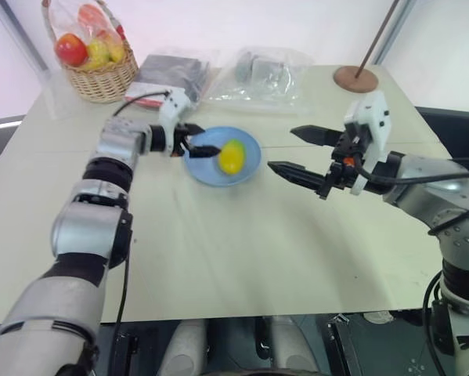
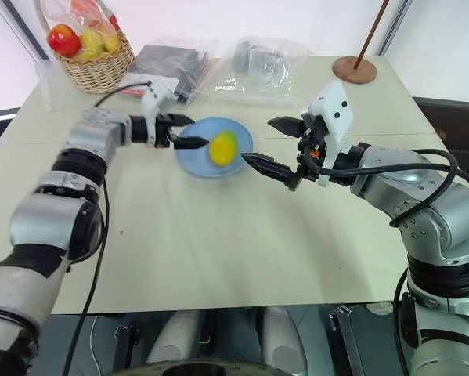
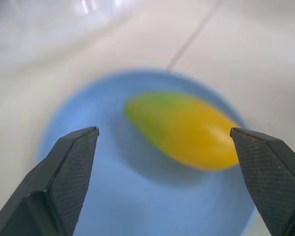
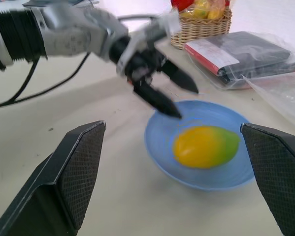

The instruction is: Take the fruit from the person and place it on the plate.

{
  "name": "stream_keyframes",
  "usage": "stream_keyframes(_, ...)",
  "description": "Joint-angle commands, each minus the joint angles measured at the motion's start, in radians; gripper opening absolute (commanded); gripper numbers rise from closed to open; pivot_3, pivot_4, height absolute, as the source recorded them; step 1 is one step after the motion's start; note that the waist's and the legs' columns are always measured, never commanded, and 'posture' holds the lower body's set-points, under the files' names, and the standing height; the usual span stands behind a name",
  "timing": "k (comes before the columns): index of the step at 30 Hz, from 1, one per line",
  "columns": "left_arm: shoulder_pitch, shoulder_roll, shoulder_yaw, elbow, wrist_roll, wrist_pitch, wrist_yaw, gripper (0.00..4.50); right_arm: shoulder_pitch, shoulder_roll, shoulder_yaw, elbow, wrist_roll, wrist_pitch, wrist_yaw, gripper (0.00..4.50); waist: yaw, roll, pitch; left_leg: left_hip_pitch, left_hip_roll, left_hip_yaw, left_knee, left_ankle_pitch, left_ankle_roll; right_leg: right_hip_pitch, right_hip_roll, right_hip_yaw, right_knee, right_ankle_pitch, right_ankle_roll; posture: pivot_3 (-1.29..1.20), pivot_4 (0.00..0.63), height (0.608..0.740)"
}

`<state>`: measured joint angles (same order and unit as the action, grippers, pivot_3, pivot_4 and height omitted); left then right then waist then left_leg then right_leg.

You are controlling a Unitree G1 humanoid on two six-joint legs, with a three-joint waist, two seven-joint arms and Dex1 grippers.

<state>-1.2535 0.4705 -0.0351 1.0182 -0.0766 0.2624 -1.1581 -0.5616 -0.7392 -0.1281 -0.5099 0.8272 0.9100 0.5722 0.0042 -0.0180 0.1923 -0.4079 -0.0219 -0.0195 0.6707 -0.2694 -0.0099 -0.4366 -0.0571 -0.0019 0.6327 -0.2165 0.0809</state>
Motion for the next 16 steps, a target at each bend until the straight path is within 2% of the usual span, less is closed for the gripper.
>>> stream_keyframes(1,0.030,0.081,0.060,-0.252,-0.087,0.131,-0.061,4.47,0.009,-0.026,-0.024,-0.037,-0.012,-0.024,0.015,4.50,-0.001,0.000,0.000,0.000,0.000,0.000,0.000,0.000,0.000,0.000,0.000,0.000,0.000,0.000,0.000,0.00,0.150,0.740)
stream_keyframes(5,0.182,0.211,0.086,-0.545,-0.144,0.249,-0.102,4.47,0.021,-0.040,-0.013,-0.024,-0.040,-0.041,0.033,4.50,-0.022,0.000,0.000,0.001,0.001,0.000,-0.001,0.000,0.000,0.000,0.000,0.001,0.000,0.000,0.000,0.00,0.150,0.740)
stream_keyframes(10,0.392,0.368,0.152,-0.836,-0.229,0.384,-0.110,4.47,0.027,-0.050,-0.001,0.000,-0.076,-0.063,0.068,4.50,-0.020,0.000,0.000,0.001,0.001,0.000,-0.001,0.000,0.000,0.000,0.000,0.001,0.001,0.000,0.000,0.00,0.150,0.740)
stream_keyframes(16,0.561,0.445,0.276,-1.033,-0.338,0.522,-0.036,4.47,0.020,-0.056,0.006,0.032,-0.104,-0.081,0.108,4.50,-0.012,0.000,0.000,0.001,0.001,-0.001,-0.001,0.000,0.000,0.001,0.000,0.001,0.000,0.000,0.000,0.00,0.150,0.740)
